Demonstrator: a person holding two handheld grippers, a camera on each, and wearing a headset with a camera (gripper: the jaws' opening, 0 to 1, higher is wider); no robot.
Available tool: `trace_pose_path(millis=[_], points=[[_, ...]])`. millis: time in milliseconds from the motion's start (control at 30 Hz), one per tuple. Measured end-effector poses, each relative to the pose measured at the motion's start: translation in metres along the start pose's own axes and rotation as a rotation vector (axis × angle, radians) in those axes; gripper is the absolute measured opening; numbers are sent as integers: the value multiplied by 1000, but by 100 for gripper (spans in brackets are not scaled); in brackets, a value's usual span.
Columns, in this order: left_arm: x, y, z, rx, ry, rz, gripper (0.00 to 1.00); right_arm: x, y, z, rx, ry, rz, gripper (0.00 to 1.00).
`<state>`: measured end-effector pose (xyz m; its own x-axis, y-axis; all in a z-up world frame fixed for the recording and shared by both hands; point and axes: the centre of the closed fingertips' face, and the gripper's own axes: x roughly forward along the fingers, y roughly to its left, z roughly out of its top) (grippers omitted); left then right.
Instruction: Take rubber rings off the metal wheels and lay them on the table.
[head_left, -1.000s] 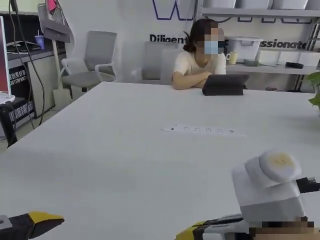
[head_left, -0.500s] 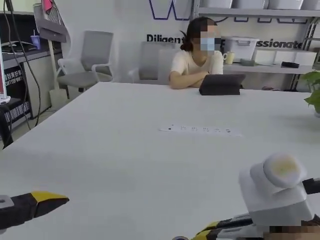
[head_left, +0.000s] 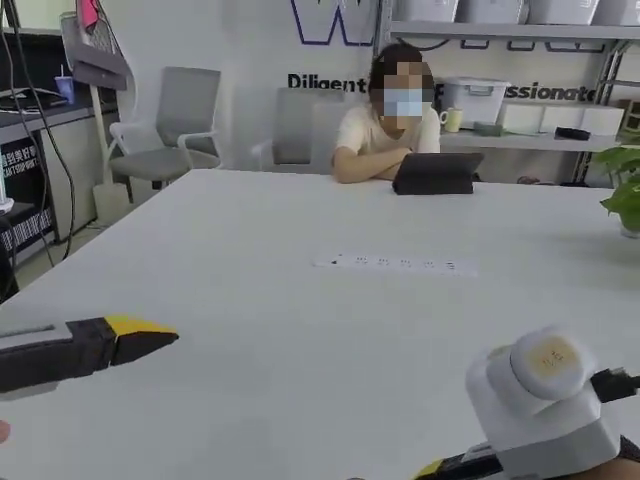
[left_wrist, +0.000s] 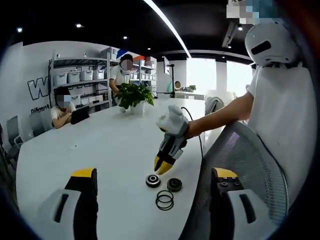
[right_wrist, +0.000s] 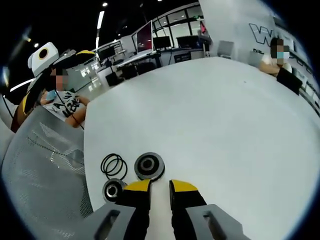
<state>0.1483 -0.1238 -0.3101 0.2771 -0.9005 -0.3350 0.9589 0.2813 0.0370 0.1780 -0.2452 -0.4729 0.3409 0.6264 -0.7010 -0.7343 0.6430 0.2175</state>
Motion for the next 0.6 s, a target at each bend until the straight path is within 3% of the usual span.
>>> trace_pose_path(millis=[233, 333, 600], points=[[16, 8, 13, 65, 9, -40, 86, 1, 3, -2, -13, 1, 18, 15], [30, 10, 18, 93, 7, -68, 84, 2, 4, -2, -26, 1, 22, 17], [66, 9, 17, 147, 8, -122, 73, 4, 8, -2, -48, -11, 37, 20]])
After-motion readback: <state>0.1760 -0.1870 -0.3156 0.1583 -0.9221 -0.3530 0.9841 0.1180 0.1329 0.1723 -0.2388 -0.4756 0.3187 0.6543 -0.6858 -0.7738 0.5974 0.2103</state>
